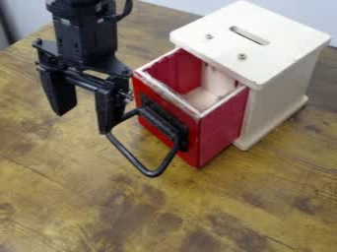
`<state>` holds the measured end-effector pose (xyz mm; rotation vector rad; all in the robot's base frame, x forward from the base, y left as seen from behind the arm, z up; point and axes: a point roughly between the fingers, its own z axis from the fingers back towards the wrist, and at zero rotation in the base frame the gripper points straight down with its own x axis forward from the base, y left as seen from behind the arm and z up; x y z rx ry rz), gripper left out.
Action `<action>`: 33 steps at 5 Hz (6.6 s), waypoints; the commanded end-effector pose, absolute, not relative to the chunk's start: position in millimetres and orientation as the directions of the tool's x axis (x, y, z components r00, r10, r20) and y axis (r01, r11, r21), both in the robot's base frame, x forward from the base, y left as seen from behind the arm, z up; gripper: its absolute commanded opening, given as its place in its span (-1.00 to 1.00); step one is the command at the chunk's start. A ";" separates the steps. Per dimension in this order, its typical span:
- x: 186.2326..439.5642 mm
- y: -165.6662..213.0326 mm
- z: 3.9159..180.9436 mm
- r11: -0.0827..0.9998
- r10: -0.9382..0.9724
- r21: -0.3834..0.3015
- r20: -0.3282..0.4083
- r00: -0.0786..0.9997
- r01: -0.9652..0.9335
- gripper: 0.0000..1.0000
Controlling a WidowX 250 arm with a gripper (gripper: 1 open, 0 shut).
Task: Close the drawer
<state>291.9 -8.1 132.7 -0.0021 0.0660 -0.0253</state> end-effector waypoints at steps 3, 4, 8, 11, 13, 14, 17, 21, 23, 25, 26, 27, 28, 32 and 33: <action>303.3 -6.0 72.9 1.000 0.015 0.000 0.202 0.979 -0.015 1.00; 311.6 -10.0 66.1 0.999 0.034 0.003 0.132 0.991 -0.035 1.00; 344.1 -19.9 76.0 0.998 -0.050 -0.024 0.269 0.962 0.059 1.00; 371.4 -33.7 85.8 0.967 -0.236 -0.021 0.314 0.920 0.255 1.00; 379.1 -31.8 99.4 0.993 -0.116 0.009 0.334 0.936 0.120 -1.00; 385.3 -27.9 98.8 0.984 -0.169 -0.015 0.191 0.967 0.175 1.00; 418.7 -51.7 96.9 0.967 -0.255 0.027 0.174 0.951 0.254 1.00; 405.4 -32.0 37.0 0.939 -0.340 -0.031 0.064 0.938 0.342 1.00; 399.0 -43.1 60.2 0.959 -0.282 -0.005 0.051 0.958 0.283 1.00; 397.2 -53.1 61.2 0.967 -0.254 0.024 0.137 0.957 0.253 1.00; 404.3 -52.0 70.5 0.971 -0.239 0.015 0.163 0.957 0.240 1.00; 411.8 -50.6 79.3 0.974 -0.223 0.003 0.177 0.959 0.227 1.00; 416.7 -63.3 79.9 0.978 -0.206 0.002 0.193 0.959 0.209 1.00; 414.0 -60.9 100.7 0.994 -0.104 -0.005 0.186 0.977 0.107 1.00; 410.1 -48.1 113.0 0.998 -0.061 -0.005 0.207 0.976 0.063 1.00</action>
